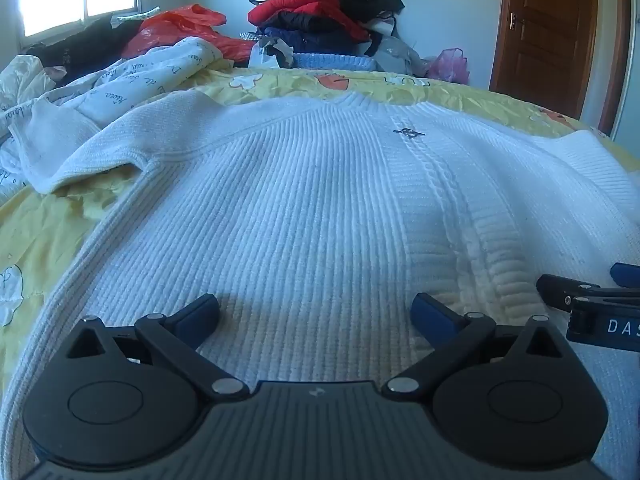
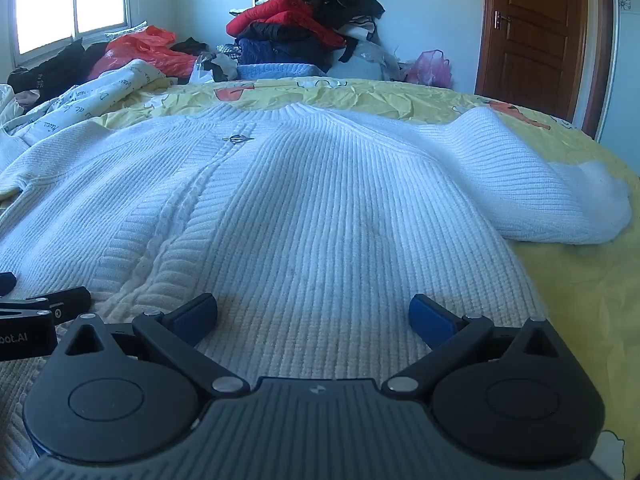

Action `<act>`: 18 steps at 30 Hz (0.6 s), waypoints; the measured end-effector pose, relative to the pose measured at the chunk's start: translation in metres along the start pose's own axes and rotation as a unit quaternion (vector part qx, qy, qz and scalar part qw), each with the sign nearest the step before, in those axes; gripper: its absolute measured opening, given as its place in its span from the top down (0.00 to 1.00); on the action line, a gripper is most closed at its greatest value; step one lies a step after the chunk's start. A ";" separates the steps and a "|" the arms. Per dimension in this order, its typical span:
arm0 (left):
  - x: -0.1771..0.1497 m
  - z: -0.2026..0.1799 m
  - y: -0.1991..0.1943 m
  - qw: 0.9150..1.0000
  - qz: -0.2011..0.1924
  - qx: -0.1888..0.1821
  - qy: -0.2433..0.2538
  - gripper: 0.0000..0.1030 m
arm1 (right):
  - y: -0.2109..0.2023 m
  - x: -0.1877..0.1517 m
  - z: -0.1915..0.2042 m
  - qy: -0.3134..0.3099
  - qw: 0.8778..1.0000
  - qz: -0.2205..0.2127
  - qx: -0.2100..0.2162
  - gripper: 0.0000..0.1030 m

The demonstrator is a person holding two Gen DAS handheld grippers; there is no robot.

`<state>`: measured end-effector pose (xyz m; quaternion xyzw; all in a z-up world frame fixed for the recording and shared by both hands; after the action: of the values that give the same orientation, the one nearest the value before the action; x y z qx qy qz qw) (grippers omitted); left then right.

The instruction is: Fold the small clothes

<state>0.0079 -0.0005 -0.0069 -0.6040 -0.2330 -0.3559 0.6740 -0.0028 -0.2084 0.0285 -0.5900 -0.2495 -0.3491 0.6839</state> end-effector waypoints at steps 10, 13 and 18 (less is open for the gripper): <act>0.000 0.000 0.000 1.000 -0.002 -0.001 -0.001 0.00 | 0.000 0.000 0.000 0.000 1.000 0.000 0.000 0.00; 0.000 0.000 0.000 1.000 -0.002 0.000 -0.001 0.00 | 0.000 0.000 0.000 0.000 1.000 0.000 0.000 0.00; 0.000 0.000 0.000 1.000 -0.002 0.000 -0.002 0.00 | 0.000 0.000 0.001 0.000 1.000 -0.001 0.000 0.00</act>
<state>0.0078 -0.0006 -0.0068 -0.6042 -0.2353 -0.3568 0.6725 -0.0030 -0.2078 0.0283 -0.5900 -0.2499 -0.3493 0.6836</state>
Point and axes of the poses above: each gripper's, at about its wrist camera, not at the fingertips, and y roughly the way its jaws point, z to its left, x to its top, the point moved 1 cm from there along y, roughly the way its jaws point, and after that the axes turned 12 degrees about y, right-handed, at the moved point
